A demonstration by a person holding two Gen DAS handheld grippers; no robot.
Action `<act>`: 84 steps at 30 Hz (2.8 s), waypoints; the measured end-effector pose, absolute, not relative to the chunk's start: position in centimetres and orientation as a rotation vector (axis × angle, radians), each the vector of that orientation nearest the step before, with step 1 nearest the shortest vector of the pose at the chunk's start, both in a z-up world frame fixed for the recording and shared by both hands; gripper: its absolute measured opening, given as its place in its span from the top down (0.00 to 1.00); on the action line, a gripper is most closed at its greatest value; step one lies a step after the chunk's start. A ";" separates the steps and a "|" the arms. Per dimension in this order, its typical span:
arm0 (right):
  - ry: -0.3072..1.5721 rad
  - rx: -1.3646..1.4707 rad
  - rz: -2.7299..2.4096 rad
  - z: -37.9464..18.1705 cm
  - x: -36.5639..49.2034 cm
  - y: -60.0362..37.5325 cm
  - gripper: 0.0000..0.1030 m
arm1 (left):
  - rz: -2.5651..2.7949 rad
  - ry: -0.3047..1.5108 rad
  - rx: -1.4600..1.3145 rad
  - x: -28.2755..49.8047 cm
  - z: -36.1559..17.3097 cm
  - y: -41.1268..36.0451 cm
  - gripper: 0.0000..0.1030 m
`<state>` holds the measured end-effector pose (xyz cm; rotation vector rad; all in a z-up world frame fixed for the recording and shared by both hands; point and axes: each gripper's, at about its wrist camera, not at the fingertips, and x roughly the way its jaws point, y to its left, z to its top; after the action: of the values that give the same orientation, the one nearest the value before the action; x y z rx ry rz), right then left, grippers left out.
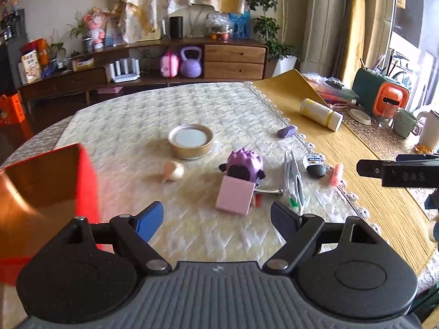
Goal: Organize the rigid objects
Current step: 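Grasp the pink square block with the left tool while the right tool grasps the pink tube, then carry the pink block and pink tube with both tools over the red tin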
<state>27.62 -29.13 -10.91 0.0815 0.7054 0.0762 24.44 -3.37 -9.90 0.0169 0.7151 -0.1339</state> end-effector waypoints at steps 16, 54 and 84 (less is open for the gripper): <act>0.845 0.173 0.031 -15.7 33.8 -29.1 0.36 | -0.193 0.814 0.013 31.5 -15.2 -4.7 0.17; 0.761 0.245 0.182 -10.5 28.1 -28.3 0.85 | -0.180 0.842 -0.026 29.5 -12.0 -3.1 0.61; 0.669 -0.051 0.660 -2.9 24.3 -3.8 0.85 | 0.129 0.807 -0.107 23.1 -5.5 16.9 0.61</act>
<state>24.31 -3.75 -2.95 -0.0515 0.6691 0.6603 23.07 16.89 -5.47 -0.1073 0.8075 0.1292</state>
